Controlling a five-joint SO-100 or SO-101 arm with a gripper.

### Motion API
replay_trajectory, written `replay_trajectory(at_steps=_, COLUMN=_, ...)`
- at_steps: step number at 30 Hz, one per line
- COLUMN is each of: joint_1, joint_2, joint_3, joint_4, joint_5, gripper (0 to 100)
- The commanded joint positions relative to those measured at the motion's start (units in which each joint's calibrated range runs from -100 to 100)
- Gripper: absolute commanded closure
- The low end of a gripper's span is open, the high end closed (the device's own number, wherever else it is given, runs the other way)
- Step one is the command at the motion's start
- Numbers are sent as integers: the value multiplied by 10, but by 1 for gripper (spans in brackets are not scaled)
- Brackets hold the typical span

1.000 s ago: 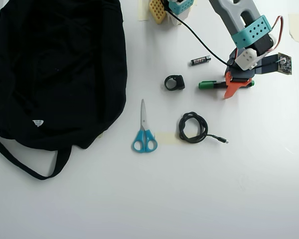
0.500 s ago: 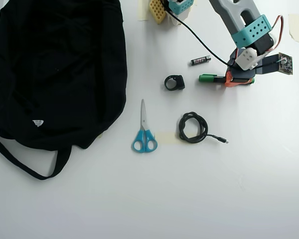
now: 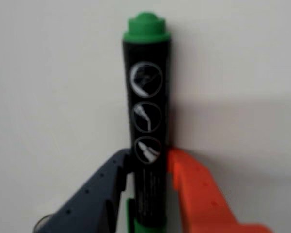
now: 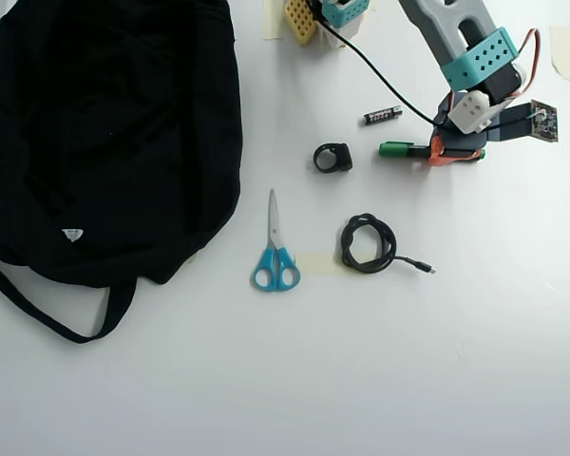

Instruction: Put the green marker into the black bag

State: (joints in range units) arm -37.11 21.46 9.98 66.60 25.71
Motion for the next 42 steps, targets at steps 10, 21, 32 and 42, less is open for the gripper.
replay_trajectory(at_steps=10, joint_1=1, joint_2=-25, joint_3=-120, joint_4=107, joint_5=-7, gripper=98)
replay_trajectory(at_steps=21, joint_1=2, joint_2=-96, joint_3=-146, joint_4=120, joint_5=-10, gripper=98)
replay_trajectory(at_steps=32, joint_1=11, joint_2=-204, joint_3=-146, joint_4=120, joint_5=-55, gripper=98)
replay_trajectory(at_steps=42, joint_1=48, joint_2=-283, joint_3=-145, joint_4=192, joint_5=-75, gripper=98)
